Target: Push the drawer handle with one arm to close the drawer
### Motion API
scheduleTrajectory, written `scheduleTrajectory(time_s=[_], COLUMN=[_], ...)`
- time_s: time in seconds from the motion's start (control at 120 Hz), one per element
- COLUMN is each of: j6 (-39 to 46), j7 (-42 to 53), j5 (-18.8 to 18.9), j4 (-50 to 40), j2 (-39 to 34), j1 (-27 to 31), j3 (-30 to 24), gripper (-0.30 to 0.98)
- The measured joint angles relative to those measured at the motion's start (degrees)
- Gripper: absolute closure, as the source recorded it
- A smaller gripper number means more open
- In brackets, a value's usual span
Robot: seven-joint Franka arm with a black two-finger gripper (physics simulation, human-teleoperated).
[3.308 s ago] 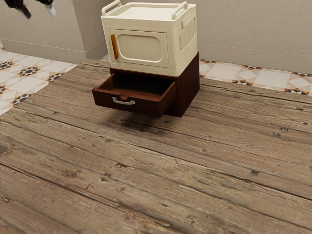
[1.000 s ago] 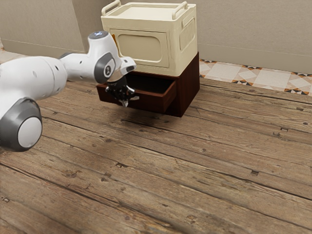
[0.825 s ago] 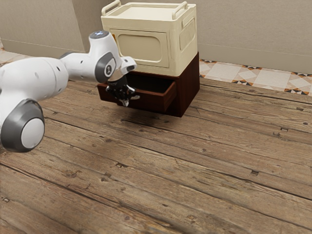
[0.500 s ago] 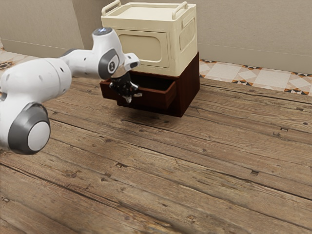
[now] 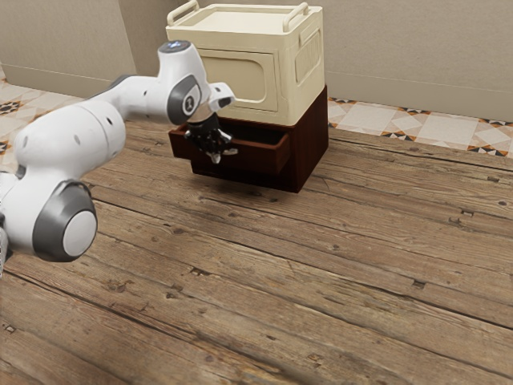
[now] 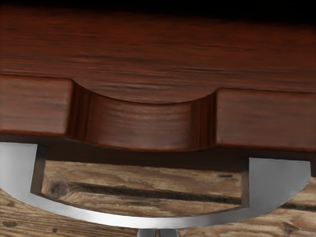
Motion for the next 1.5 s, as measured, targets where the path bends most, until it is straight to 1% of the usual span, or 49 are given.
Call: scheduleTrajectory(time_s=[0.442, 0.683, 0.925, 1.5], j6=[-4.25, -5.48, -5.27, -1.05], j7=[0.45, 0.61, 0.91, 2.2], j5=[0.09, 0.12, 0.12, 0.1], j4=[11.89, 16.42, 18.32, 19.3], j2=[6.68, 9.78, 11.84, 12.16], j1=[0.43, 0.72, 1.55, 1.54], j3=[0.04, -0.04, -0.37, -1.14], gripper=[0.79, 0.79, 0.79, 0.79])
